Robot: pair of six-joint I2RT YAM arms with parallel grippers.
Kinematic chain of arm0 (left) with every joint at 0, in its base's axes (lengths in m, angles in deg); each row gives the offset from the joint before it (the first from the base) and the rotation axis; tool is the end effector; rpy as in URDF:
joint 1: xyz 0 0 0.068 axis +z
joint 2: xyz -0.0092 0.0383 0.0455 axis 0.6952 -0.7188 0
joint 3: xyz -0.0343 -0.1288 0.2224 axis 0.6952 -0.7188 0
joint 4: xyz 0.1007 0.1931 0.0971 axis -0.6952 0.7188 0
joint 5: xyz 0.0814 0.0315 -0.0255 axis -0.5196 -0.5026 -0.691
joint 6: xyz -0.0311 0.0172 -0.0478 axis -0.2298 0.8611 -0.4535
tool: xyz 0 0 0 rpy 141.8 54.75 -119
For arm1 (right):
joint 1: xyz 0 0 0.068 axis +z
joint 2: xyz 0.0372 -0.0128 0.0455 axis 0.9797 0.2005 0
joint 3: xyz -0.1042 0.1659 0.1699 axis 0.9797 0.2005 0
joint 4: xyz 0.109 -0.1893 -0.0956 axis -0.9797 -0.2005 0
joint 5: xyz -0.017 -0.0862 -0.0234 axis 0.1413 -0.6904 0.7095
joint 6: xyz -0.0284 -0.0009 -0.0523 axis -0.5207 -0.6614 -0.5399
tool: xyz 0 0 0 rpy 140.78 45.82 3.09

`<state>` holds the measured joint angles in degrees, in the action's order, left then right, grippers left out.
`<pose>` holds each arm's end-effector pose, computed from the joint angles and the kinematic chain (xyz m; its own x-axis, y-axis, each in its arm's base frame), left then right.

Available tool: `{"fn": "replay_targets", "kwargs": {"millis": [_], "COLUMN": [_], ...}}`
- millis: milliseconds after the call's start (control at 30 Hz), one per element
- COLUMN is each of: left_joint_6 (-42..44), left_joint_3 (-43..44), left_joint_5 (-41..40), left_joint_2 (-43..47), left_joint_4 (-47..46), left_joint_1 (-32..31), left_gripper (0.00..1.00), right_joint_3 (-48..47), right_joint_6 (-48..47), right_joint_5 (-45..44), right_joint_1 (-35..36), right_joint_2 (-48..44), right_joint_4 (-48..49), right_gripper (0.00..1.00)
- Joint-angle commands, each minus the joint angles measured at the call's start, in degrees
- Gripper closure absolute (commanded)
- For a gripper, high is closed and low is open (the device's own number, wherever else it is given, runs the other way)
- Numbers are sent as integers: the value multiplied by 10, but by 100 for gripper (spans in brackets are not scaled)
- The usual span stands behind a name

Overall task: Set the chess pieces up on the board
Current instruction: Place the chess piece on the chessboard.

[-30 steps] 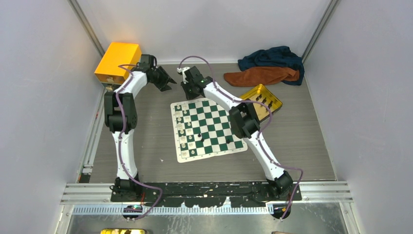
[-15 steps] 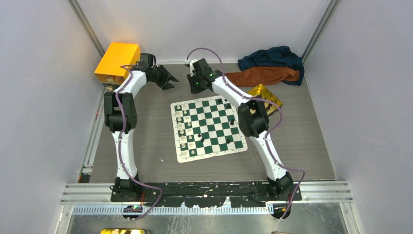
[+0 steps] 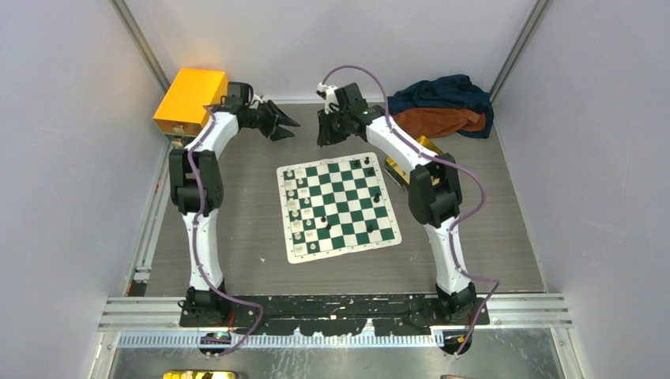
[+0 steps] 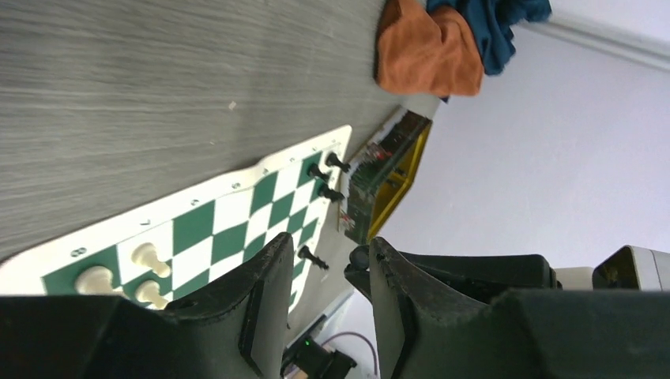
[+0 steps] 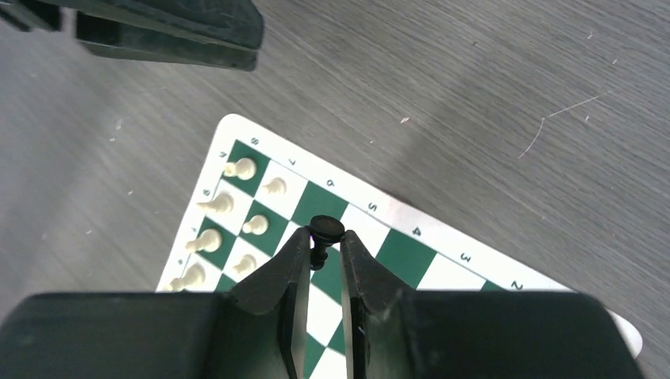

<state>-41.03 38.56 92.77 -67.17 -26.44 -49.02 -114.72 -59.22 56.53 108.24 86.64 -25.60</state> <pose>0.4749 -0.0704 0.2115 -0.8310 -0.5540 0.0499 -0.3451 0.4431 -0.8274 0.4211 0.2555 0.2418 -0.6385 -0.2713 -0.7202 -0.6067 0.7532 0.2541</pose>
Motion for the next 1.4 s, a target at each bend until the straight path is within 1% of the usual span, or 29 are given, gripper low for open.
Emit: {"fn": "replay_targets", "kwargs": {"millis": [0,167,367,533,767,1133,1367], "left_joint_6": [-6,-24,-46,-71,-88,-90,-107], "left_joint_3": [-6,-55,-56,-64,-79,-99,-108], "left_joint_5": [96,111,114,107,107,126,129], "left_joint_2": [26,50,61,72,81,101,116], "left_joint_4": [-32,-69,-88,-110,-133,-139,-159], "left_joint_1": [-17,-45,-79,-81,-84,-97,-102], "left_gripper": [59,56,55,55,55,58,58], "right_joint_3": [31,50,74,101,152,140,136], "right_joint_6": [19,16,16,16,18,21,27], "right_joint_5": [57,67,68,72,67,74,83], "right_joint_1": [-9,-9,-9,-10,-14,-23,-27], "right_joint_2": [-90,-120,-141,-163,-200,-190,-179], "right_joint_4": [35,20,14,6,21,26,29], "right_gripper": [99,99,99,99,99,99,99]}}
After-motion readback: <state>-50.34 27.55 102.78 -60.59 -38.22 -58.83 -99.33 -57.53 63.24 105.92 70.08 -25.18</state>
